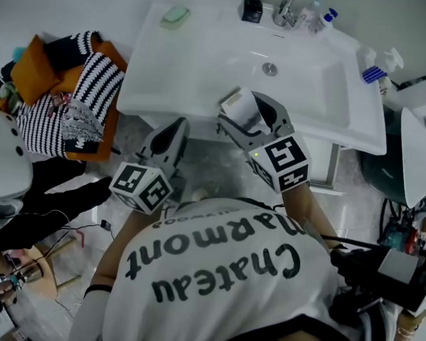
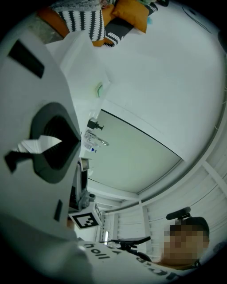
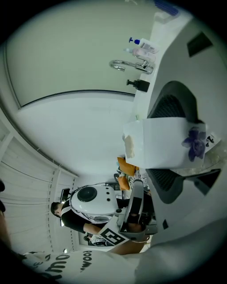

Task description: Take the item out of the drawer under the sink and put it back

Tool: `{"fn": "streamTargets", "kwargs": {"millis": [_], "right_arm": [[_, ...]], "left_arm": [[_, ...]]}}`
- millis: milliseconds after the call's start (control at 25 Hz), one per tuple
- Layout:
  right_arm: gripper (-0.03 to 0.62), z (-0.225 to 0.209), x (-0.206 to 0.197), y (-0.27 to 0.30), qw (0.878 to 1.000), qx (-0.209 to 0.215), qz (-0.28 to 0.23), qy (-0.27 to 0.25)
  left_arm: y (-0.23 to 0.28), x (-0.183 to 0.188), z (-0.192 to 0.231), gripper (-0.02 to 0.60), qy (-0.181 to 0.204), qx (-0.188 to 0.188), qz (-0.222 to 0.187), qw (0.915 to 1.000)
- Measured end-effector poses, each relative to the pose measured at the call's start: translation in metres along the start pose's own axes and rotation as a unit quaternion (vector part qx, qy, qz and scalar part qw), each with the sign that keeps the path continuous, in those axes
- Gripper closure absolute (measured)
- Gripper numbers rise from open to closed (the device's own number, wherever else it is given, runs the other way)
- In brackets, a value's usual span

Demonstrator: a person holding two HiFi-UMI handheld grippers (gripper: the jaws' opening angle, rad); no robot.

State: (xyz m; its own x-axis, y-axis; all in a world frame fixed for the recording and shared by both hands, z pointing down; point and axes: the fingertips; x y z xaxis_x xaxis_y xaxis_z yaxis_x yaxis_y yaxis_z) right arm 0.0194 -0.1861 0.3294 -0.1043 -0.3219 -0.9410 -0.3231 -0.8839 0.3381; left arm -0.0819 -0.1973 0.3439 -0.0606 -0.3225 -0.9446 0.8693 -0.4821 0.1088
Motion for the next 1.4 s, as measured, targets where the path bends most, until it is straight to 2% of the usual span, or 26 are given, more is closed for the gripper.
{"fn": "streamTargets", "kwargs": {"millis": [720, 1000, 1400], "right_arm": [[0.264, 0.042, 0.023, 0.078, 0.999, 0.036, 0.000, -0.025], [0.264, 0.046, 0.025, 0.098, 0.998, 0.048, -0.001, -0.033], [0.264, 0.039, 0.022, 0.135, 0.996, 0.075, 0.029, -0.034]], "left_arm": [[-0.053, 0.020, 0.077, 0.574, -0.001, 0.060, -0.032, 0.9977], [-0.062, 0.016, 0.092, 0.574, -0.003, 0.082, -0.039, 0.9959], [-0.062, 0.016, 0.120, 0.574, -0.013, 0.110, -0.038, 0.9931]]}}
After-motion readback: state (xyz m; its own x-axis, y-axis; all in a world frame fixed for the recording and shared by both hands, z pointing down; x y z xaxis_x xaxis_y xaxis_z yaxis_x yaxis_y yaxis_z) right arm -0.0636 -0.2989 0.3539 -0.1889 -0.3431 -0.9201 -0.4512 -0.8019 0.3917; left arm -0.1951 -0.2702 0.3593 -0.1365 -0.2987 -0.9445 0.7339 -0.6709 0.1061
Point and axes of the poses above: the fingertips, and each gripper's own axes: y forward along the fingers, z to its left, x out of its top, and after that the axes turned 6 degrees about y, right-handed
